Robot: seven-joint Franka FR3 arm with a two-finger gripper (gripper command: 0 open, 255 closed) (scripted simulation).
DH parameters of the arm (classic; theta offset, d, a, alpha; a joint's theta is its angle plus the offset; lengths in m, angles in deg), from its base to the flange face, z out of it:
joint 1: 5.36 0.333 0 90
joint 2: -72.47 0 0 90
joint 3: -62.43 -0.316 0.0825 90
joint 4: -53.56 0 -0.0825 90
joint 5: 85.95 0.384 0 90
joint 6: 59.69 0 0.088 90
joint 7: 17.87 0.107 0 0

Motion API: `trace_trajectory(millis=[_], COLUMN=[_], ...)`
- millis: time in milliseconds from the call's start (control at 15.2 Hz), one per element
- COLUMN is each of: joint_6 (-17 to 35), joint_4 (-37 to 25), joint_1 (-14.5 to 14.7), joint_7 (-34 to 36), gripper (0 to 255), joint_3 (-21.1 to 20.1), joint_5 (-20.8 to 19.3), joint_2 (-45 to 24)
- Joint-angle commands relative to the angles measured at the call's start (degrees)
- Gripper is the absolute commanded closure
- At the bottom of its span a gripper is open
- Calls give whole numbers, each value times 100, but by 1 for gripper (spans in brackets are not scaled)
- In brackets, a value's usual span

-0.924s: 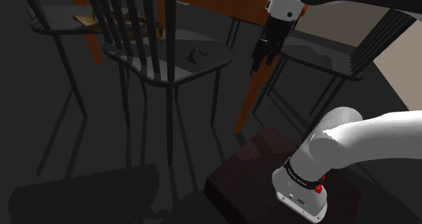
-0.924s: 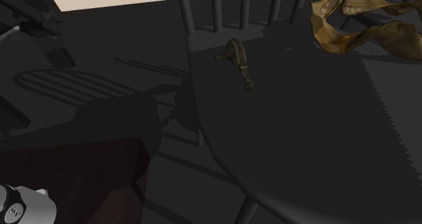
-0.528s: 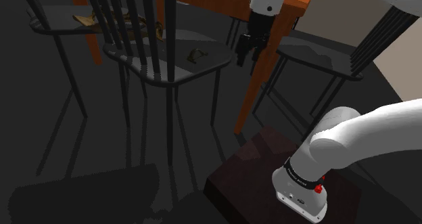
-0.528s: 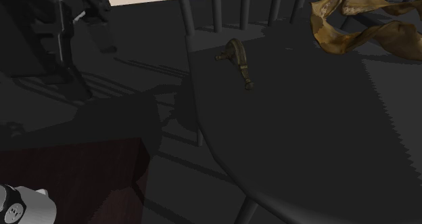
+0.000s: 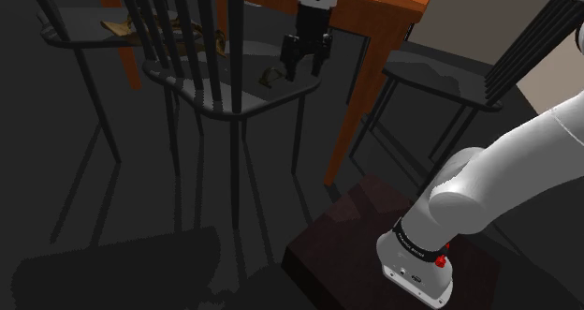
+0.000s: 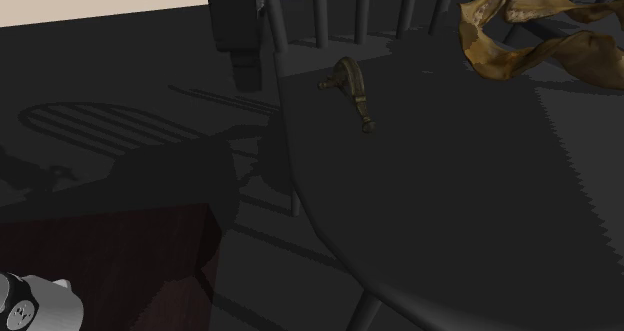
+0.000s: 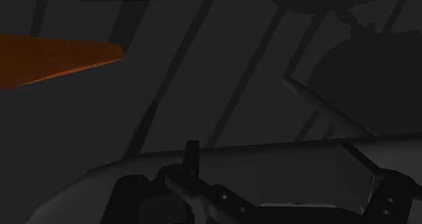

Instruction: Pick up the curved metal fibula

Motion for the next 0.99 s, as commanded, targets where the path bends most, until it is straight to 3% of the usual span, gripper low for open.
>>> trace_trajectory(millis=[0,264,924], joint_6=[-60,-250,336], joint_4=[-516,-1593,-980], joint_1=[13,85,93], joint_7=[160,517,479], gripper=[0,0,0], joint_3=[-82,-245,-247], joint_5=[-5,-56,-46], joint_2=[-517,-1512,-1486])
